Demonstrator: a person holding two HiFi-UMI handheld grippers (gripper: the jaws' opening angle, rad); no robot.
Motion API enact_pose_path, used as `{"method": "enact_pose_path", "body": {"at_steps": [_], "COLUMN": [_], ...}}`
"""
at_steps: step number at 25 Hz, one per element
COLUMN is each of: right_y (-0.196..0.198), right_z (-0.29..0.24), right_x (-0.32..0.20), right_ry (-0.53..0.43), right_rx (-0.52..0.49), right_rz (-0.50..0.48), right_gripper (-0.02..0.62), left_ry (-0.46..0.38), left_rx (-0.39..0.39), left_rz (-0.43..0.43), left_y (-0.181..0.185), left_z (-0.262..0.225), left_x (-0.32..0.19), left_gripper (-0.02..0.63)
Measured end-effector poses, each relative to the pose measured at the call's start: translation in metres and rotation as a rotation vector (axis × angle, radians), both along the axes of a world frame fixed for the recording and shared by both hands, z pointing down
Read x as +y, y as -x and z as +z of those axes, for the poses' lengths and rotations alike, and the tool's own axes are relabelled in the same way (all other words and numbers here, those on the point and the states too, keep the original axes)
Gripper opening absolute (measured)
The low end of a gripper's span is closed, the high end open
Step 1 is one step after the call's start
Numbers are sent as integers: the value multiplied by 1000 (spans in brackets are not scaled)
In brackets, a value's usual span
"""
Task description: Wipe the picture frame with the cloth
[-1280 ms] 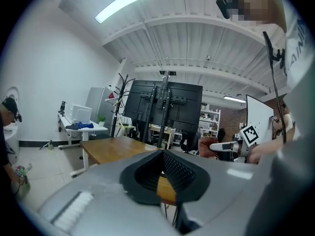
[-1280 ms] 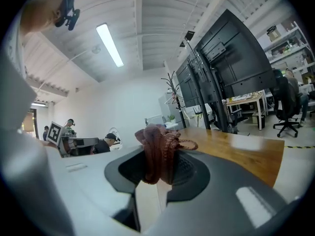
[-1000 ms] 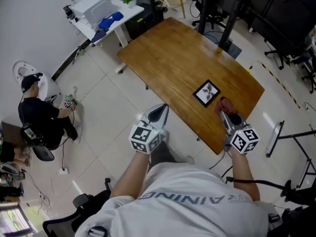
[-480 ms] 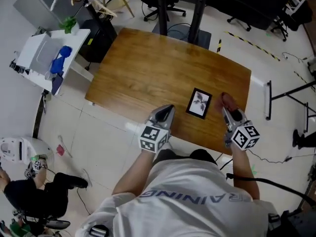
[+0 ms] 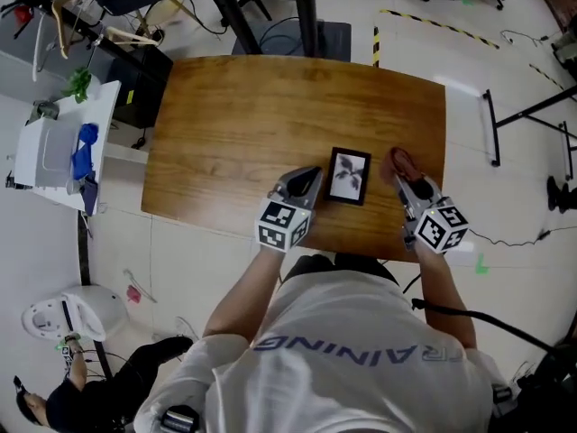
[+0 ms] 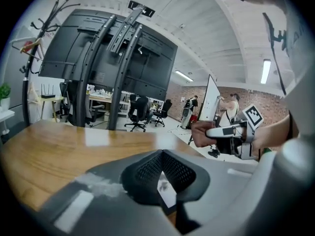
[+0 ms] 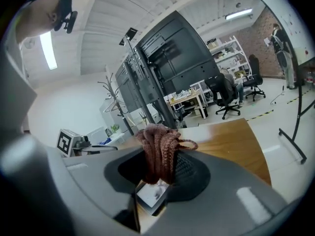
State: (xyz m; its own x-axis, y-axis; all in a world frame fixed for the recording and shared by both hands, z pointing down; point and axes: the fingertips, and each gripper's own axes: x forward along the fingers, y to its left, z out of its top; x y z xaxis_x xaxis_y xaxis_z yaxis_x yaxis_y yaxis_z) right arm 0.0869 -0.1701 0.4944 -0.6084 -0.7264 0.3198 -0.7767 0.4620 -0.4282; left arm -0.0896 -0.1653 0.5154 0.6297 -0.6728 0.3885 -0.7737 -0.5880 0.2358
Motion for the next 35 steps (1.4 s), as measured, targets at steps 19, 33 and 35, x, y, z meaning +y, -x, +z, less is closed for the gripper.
{"method": "enact_pose_path", "body": {"at_steps": [19, 33, 35], "right_y": [119, 100, 87], "right_z": [130, 149, 151], "right_x": [-35, -38, -37], "right_ry": [450, 515, 510], "right_rx": [-86, -21, 4], "right_rz": [-182, -138, -124], "right_gripper": [112, 114, 114], "left_ry": [298, 276, 272], "left_rx": [-119, -141, -143], "left_rz": [151, 144, 142], "left_y": [-43, -43, -43], "left_z": [140, 146, 146], "left_x": [39, 36, 36], "left_gripper": [6, 6, 6]}}
